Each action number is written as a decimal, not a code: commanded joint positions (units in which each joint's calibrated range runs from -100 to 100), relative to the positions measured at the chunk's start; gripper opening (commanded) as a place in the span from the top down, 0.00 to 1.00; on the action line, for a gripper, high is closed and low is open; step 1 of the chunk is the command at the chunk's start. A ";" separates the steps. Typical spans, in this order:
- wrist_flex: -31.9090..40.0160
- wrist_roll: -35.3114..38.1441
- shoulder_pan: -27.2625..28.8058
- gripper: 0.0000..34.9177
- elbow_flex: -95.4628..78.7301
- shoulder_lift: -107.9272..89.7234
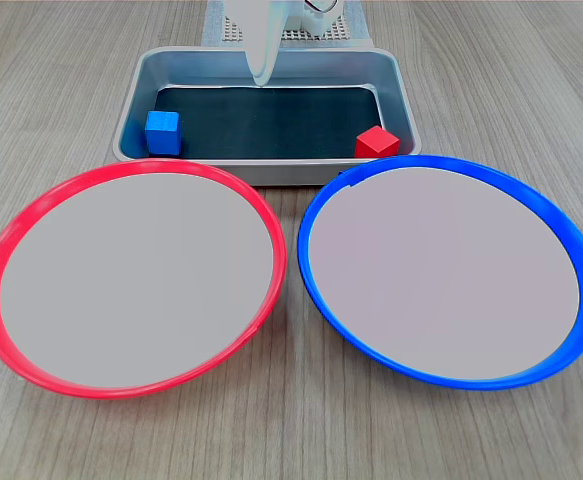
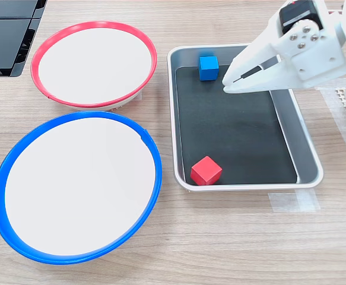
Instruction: Move two blocks from tray to matching dishes
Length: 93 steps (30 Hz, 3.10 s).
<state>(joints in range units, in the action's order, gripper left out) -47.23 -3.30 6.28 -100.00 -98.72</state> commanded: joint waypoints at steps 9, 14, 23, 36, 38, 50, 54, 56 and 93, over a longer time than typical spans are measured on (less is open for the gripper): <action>-0.11 0.10 -0.31 0.99 0.00 -0.26; -0.11 0.10 -0.31 0.99 0.00 -0.26; -0.11 0.10 -0.31 0.99 0.00 -0.26; -0.11 0.10 -0.31 0.99 0.00 -0.26; -0.11 0.10 -0.31 0.99 0.00 -0.26; -6.80 14.11 5.34 0.99 23.49 25.25; -13.57 22.17 14.56 0.98 40.87 46.48; -14.80 24.66 17.20 0.86 45.52 53.82; -19.51 26.86 0.26 1.00 73.01 84.01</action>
<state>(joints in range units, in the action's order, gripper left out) -56.69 25.86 13.89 -39.75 -13.30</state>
